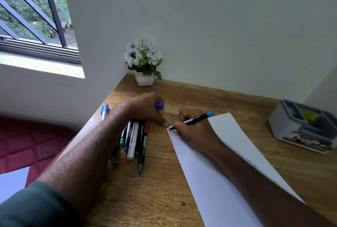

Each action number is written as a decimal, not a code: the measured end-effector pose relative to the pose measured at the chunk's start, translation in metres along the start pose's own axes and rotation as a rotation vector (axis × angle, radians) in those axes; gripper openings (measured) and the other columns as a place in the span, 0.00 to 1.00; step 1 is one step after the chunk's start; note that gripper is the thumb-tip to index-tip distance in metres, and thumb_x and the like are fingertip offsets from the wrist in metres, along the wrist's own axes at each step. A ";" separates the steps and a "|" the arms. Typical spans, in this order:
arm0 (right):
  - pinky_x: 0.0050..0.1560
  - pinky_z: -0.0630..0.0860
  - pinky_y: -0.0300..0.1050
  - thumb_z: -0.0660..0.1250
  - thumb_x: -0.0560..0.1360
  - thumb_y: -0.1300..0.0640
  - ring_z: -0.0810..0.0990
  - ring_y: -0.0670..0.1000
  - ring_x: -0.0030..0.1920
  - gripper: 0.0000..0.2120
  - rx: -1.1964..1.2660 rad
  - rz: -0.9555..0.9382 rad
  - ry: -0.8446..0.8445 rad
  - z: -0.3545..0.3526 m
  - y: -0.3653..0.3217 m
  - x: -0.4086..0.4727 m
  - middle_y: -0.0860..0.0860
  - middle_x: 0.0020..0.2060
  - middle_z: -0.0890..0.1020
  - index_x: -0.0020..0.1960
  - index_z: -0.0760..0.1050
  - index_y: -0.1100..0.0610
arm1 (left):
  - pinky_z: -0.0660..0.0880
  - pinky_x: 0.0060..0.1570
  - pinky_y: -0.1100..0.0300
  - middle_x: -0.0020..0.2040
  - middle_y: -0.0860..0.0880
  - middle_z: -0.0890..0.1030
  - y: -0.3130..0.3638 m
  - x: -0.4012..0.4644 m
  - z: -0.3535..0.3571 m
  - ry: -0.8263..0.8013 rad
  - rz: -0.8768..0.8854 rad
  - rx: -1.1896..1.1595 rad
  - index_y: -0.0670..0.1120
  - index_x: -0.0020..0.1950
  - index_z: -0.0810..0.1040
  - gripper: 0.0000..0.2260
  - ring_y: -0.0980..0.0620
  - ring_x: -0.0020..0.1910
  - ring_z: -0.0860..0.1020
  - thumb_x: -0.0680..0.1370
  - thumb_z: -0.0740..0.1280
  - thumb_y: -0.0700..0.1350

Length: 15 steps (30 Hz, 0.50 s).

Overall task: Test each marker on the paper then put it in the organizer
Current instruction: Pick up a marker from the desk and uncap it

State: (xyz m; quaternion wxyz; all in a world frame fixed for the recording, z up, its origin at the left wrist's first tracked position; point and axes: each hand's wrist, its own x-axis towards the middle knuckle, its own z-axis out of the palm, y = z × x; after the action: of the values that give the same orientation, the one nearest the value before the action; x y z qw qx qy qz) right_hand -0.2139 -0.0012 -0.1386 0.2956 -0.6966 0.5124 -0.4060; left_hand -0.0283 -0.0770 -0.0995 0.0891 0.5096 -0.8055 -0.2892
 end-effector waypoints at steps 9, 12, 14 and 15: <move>0.30 0.65 0.39 0.68 0.67 0.53 0.70 0.45 0.30 0.15 0.007 -0.002 0.002 0.001 0.001 0.000 0.51 0.28 0.73 0.34 0.72 0.65 | 0.68 0.38 0.59 0.43 0.51 0.79 0.000 -0.001 0.000 0.004 0.009 0.005 0.47 0.44 0.78 0.17 0.53 0.41 0.75 0.65 0.81 0.53; 0.30 0.65 0.38 0.68 0.65 0.49 0.70 0.44 0.30 0.17 0.017 -0.004 0.019 0.001 0.000 0.000 0.50 0.27 0.74 0.33 0.72 0.64 | 0.68 0.37 0.60 0.44 0.51 0.79 0.001 -0.002 0.000 0.002 0.006 0.005 0.47 0.45 0.79 0.17 0.54 0.41 0.75 0.66 0.81 0.53; 0.30 0.65 0.37 0.68 0.65 0.47 0.70 0.44 0.30 0.18 0.001 -0.010 0.015 0.001 0.000 0.000 0.50 0.27 0.74 0.33 0.72 0.63 | 0.68 0.38 0.60 0.44 0.51 0.79 0.002 -0.002 0.000 0.000 0.002 0.008 0.46 0.47 0.79 0.18 0.54 0.42 0.75 0.66 0.81 0.53; 0.30 0.65 0.37 0.68 0.65 0.47 0.70 0.44 0.30 0.18 -0.001 -0.012 0.015 0.001 0.000 0.000 0.51 0.28 0.74 0.33 0.72 0.64 | 0.68 0.38 0.60 0.45 0.51 0.79 0.002 -0.002 -0.001 -0.001 0.000 0.008 0.46 0.47 0.79 0.18 0.54 0.42 0.75 0.66 0.81 0.53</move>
State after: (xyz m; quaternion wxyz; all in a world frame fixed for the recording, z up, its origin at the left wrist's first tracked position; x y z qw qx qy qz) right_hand -0.2134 -0.0013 -0.1390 0.2888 -0.6968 0.5107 -0.4125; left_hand -0.0284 -0.0750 -0.0979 0.0866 0.5097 -0.8068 -0.2861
